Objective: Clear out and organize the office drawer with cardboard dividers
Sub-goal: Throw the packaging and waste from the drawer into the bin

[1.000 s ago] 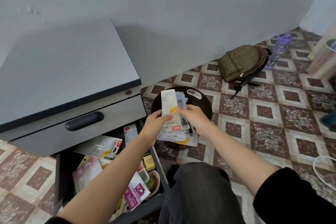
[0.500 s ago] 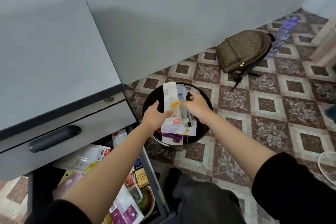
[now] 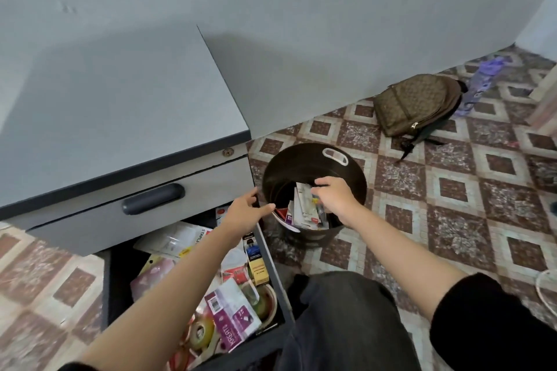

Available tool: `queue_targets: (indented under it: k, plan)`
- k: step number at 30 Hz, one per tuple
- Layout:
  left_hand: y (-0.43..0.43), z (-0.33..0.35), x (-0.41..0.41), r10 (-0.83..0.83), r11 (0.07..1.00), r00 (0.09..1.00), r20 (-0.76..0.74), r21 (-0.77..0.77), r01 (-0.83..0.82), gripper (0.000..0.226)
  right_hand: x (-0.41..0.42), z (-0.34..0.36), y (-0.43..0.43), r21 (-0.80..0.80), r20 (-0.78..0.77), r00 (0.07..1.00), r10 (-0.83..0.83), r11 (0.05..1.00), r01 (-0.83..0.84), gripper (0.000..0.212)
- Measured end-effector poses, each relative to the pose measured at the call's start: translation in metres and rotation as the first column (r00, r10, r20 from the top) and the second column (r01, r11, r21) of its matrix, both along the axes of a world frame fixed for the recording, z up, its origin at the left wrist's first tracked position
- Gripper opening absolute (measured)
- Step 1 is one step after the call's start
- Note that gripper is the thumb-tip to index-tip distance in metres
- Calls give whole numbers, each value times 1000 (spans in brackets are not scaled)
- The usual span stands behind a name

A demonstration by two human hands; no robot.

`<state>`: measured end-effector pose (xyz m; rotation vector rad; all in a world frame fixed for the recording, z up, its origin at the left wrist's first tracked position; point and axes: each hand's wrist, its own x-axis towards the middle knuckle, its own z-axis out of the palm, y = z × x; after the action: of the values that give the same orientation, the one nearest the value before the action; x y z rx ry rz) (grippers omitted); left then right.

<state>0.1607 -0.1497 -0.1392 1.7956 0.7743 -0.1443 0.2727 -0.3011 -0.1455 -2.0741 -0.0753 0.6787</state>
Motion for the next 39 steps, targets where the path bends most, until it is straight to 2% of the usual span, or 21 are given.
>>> queue_targets:
  k: [7, 15, 21, 26, 30, 32, 35, 39]
  plan:
    - [23, 21, -86, 98, 995, 995, 5, 37, -98, 63, -75, 28, 36, 143, -7, 991, 133, 981, -130, 28]
    - [45, 0, -186, 227, 973, 971, -76, -15, -229, 58, -148, 6, 73, 98, -35, 961, 275, 958, -270, 13]
    - [54, -28, -222, 275, 960, 949, -154, -4, -279, 58, -175, -24, 82, -107, 56, 915, 399, 914, -392, 23]
    - [66, -43, -229, 288, 956, 937, -196, 8, -292, 54, -173, -50, 86, -265, 11, 916, 402, 884, -384, 23]
    - [69, -57, -223, 272, 959, 937, -217, -19, -283, 52, -175, -62, 89, -396, 150, 848, 508, 817, -419, 22]
    - [68, -66, -218, 251, 964, 938, -238, -32, -265, 51, -173, -70, 93, -488, 174, 786, 593, 745, -454, 31]
    - [63, -79, -210, 258, 956, 931, -260, -71, -285, 43, -172, -84, 99, -572, 105, 734, 670, 645, -507, 48]
    - [53, -90, -195, 285, 945, 927, -243, -92, -314, 27, -173, -99, 106, -590, 51, 783, 620, 652, -477, 65]
